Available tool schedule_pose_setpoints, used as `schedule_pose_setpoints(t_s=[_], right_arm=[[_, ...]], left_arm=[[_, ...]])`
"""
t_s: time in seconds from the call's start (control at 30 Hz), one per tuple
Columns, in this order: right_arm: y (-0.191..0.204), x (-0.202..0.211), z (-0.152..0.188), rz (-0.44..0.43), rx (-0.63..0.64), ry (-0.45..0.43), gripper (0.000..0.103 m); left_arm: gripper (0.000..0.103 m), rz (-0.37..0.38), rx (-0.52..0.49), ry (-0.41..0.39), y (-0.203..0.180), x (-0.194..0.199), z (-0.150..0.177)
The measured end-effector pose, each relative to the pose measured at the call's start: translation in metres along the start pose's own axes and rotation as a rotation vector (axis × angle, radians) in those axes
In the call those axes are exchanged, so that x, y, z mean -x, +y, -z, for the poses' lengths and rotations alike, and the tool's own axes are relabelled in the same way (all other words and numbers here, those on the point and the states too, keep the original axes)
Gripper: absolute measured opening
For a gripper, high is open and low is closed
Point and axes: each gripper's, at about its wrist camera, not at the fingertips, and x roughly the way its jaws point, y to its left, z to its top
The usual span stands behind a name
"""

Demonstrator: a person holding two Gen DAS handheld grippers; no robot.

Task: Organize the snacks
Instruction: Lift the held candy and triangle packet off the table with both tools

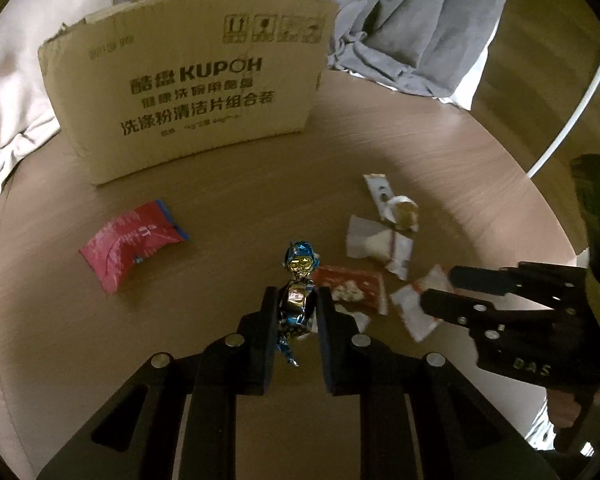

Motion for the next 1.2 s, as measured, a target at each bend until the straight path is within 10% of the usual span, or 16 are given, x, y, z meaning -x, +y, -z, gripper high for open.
schedule_pose_setpoints(t_s=[0.2, 0.57, 0.83, 1.2], right_arm=[[-0.001, 0.001, 0.005, -0.004, 0.012, -0.019, 0.067], [0.001, -0.014, 0.004, 0.066, 0.049, -0.001, 0.067], [0.005, -0.010, 0.012, 0.091, 0.093, -0.026, 0.040], [0.006, 0.004, 0.016, 0.072, 0.084, -0.073, 0.030]], left_arm=[[0.019, 0.000, 0.011, -0.022, -0.003, 0.009, 0.004], [0.019, -0.013, 0.027, -0.010, 0.001, 0.007, 0.010], [0.019, -0.008, 0.026, -0.010, -0.002, 0.008, 0.010], [0.019, -0.003, 0.020, -0.029, -0.008, 0.015, 0.008]])
